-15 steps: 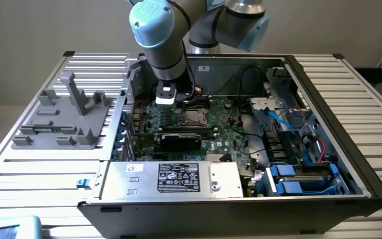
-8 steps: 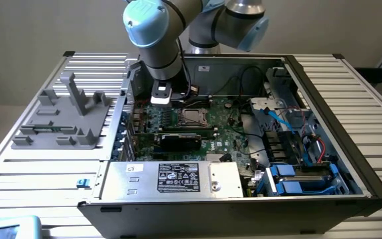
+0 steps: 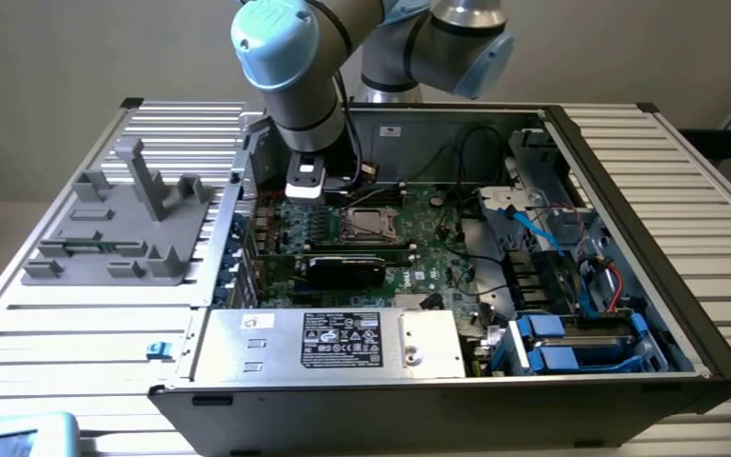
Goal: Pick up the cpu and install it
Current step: 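Install the first cpu locking lever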
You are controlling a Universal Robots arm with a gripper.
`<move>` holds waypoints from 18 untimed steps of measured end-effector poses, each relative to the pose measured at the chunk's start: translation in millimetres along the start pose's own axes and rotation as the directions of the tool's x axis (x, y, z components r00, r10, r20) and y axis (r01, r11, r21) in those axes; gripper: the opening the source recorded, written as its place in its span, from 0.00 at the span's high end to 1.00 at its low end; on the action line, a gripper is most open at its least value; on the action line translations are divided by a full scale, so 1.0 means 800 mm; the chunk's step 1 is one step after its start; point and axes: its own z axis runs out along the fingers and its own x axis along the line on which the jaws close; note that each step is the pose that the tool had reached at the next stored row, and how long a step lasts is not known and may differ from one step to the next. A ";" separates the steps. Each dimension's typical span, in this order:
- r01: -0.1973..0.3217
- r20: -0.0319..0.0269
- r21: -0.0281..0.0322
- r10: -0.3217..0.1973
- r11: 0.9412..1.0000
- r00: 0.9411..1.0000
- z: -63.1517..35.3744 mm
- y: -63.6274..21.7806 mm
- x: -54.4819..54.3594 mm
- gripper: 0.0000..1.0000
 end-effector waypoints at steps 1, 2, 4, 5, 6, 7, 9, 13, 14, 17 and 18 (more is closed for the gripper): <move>0.000 0.000 0.000 0.000 1.000 1.000 0.000 0.000 0.000 0.89; 0.000 -0.001 0.000 0.000 1.000 1.000 0.000 0.000 0.000 0.89; -0.002 -0.001 0.000 0.002 1.000 1.000 0.000 0.000 0.000 0.89; -0.003 -0.002 0.000 0.003 1.000 1.000 0.000 0.000 0.000 0.89; -0.004 -0.002 -0.001 0.004 1.000 1.000 0.000 0.000 0.000 0.89; -0.006 -0.003 -0.001 0.006 1.000 1.000 0.000 0.000 0.000 0.89; -0.011 -0.005 -0.002 0.011 1.000 1.000 -0.001 -0.001 0.000 0.89; -0.021 -0.009 -0.003 0.021 1.000 1.000 -0.002 -0.001 0.001 0.89; -0.023 -0.010 -0.003 0.023 1.000 1.000 -0.002 -0.001 0.001 0.89; -0.024 -0.010 -0.003 0.024 1.000 1.000 -0.002 -0.001 0.001 0.89; -0.024 -0.010 -0.003 0.024 1.000 1.000 -0.002 -0.001 0.001 0.89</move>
